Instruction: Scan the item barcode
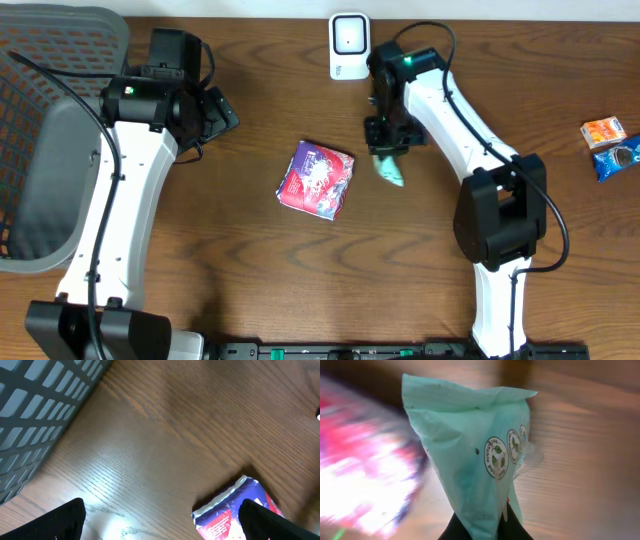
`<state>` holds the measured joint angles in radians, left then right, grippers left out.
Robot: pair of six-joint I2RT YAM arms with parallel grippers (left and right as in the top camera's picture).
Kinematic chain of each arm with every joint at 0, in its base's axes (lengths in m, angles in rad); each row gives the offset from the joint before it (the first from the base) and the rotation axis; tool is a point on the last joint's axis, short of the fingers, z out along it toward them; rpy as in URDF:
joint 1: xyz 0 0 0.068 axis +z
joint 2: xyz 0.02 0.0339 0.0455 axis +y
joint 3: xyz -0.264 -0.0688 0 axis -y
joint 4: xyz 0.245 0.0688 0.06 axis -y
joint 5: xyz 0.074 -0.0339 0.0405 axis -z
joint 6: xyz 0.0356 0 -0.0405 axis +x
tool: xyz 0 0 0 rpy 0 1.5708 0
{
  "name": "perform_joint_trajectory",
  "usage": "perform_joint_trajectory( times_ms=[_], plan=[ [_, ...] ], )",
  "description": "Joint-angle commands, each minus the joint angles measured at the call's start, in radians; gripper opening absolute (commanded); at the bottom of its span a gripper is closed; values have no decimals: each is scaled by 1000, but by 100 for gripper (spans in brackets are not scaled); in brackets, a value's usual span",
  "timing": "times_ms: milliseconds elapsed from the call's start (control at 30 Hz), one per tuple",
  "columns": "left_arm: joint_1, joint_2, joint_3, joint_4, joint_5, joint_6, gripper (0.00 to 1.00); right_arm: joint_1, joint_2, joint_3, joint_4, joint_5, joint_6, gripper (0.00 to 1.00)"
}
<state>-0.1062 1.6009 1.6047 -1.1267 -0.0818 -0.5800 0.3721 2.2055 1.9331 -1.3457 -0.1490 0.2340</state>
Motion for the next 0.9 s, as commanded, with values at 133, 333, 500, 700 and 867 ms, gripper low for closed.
perform_joint_trajectory(
  times_ms=[133, 333, 500, 700, 867],
  plan=[
    [3, -1, 3, -6, -13, -9, 98, -97, -1, 27, -29, -748, -449, 1],
    [3, -1, 3, -6, -13, -8, 98, -192, 0, 26, -100, -868, -557, 1],
    [3, -1, 3, -6, -13, -8, 98, -230, 0, 26, -142, -879, -593, 1],
    [3, -1, 3, -6, -13, -8, 98, -234, 0, 26, -136, -846, -588, 1],
    [3, -1, 3, -6, -13, -8, 98, -225, -2, 31, -39, -553, -283, 1]
  ],
)
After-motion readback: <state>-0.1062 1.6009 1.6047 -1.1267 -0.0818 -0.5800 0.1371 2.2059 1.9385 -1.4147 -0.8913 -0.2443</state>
